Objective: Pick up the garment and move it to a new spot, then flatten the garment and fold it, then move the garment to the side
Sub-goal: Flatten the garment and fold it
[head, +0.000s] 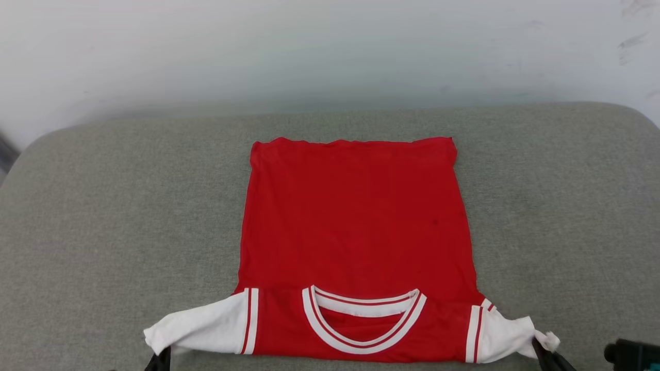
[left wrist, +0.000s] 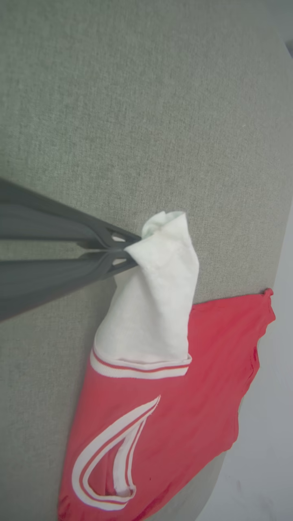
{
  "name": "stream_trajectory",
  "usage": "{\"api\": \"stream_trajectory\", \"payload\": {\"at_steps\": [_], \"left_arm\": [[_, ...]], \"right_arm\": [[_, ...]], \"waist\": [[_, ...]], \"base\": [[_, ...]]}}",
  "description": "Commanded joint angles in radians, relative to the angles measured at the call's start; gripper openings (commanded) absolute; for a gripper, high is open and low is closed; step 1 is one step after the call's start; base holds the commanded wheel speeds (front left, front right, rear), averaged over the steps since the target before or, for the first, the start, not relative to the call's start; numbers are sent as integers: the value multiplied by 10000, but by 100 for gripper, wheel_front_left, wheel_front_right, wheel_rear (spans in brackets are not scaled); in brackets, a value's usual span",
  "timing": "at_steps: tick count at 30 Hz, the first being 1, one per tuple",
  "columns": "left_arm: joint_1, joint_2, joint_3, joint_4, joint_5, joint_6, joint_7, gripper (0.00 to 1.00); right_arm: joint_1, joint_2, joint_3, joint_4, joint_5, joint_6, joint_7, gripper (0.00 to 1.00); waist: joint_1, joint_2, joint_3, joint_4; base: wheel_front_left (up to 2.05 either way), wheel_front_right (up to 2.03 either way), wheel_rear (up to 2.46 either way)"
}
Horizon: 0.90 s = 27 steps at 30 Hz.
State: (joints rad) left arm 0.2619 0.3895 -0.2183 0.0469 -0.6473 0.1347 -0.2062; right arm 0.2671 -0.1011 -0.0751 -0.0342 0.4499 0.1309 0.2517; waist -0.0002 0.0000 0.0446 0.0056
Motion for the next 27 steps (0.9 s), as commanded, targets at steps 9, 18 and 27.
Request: {"api": "stream_trajectory", "payload": {"at_steps": [9,18,27], "left_arm": [[-1034,-356,-380,-407,602,-192,-374,0],[-2318,-971,-624,-1059,1084,-655,-555,0],[-3288,-1548,-657,-1748,1626,-1185,-606,0]], "right_arm": [[-2707,-615,-66,344,11,-1,-508,100],[-7020,-2192,-643,3071,71,-1,1338,100],[-10849,-3003,-340,5357,-629,-1,4125,100]], "waist": [[2,0,757,644],[2,0,2341,2072],[2,0,3801,3118]], "base": [[0,0,0],[0,0,0],[0,0,0]]}}
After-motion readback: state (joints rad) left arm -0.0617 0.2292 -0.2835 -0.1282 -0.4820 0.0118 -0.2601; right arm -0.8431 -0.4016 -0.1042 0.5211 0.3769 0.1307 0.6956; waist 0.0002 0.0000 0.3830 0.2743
